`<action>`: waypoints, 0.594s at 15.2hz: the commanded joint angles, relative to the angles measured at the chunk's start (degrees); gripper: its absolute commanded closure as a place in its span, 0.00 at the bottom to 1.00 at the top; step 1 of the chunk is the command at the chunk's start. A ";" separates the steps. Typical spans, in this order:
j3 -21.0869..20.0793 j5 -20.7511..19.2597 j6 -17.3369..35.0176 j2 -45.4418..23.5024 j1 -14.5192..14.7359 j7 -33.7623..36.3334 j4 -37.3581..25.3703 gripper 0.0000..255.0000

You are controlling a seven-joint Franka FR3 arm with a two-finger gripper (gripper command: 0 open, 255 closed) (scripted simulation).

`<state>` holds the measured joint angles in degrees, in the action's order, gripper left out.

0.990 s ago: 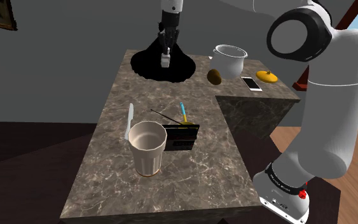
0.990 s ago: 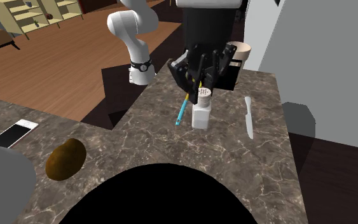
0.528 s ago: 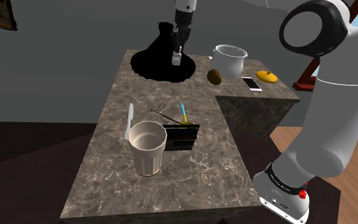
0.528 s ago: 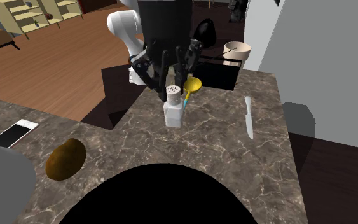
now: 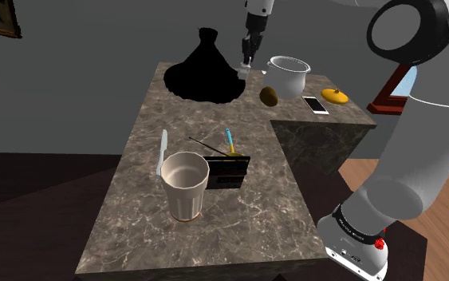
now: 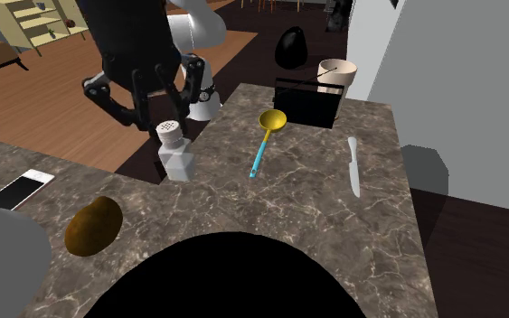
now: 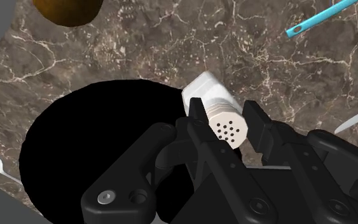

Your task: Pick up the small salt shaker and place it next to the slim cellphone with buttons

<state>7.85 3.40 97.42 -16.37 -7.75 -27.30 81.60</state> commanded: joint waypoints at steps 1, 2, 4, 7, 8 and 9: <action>0.89 0.14 0.39 0.80 -1.62 -2.64 1.27 1.00; 1.33 0.21 0.45 1.04 -2.40 -3.87 1.61 1.00; 2.23 0.38 0.50 1.34 -3.96 -6.34 2.05 1.00; 3.57 0.68 0.40 1.35 -6.37 -10.09 2.10 1.00; 4.01 0.81 0.32 1.24 -7.19 -11.35 1.96 1.00; 4.46 0.94 0.21 1.07 -8.01 -12.61 1.73 1.00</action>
<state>11.87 4.20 97.53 -15.15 -14.94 -38.55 83.34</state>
